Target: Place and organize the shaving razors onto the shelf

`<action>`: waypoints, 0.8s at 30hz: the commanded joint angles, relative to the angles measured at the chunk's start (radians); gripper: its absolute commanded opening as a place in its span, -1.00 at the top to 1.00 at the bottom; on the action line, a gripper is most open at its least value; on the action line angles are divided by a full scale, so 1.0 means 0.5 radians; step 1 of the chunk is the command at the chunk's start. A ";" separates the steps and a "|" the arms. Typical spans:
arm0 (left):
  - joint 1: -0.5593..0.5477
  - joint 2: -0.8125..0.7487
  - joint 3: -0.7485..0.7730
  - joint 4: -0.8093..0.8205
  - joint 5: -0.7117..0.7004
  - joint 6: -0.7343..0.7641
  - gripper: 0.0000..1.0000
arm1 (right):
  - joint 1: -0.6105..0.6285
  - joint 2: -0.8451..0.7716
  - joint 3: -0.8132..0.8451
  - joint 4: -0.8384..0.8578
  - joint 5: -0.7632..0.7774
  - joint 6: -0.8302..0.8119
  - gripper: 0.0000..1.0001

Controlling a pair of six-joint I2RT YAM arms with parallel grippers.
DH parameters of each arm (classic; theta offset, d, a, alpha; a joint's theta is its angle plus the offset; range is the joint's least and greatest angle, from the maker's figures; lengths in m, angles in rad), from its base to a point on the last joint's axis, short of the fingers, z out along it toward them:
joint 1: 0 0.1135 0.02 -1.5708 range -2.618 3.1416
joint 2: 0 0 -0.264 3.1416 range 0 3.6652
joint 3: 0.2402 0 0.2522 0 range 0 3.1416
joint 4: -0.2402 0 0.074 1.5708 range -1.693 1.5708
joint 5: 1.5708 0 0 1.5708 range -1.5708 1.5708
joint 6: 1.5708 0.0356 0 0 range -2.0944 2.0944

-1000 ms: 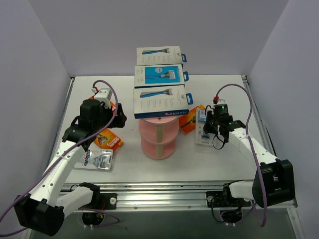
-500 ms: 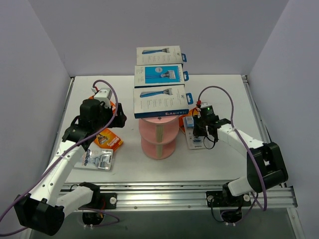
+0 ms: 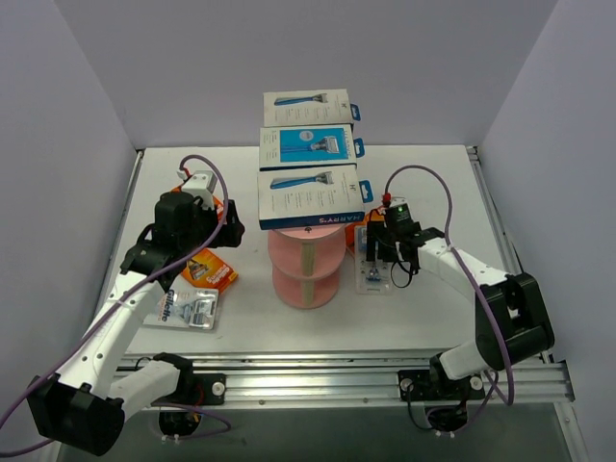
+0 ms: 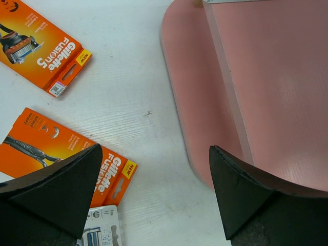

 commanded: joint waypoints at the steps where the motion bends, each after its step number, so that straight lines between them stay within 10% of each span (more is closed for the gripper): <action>1: -0.010 0.007 0.105 0.005 0.019 0.027 -0.88 | -0.006 -0.118 0.056 -0.131 0.193 0.193 -0.35; 13: -0.010 0.004 0.105 0.014 0.074 0.018 -0.88 | 0.037 -0.514 -0.349 -0.070 0.095 0.982 -0.06; 24: -0.010 0.001 0.102 0.023 0.114 0.005 -0.88 | 0.264 -0.655 -0.564 0.028 0.196 1.065 -0.04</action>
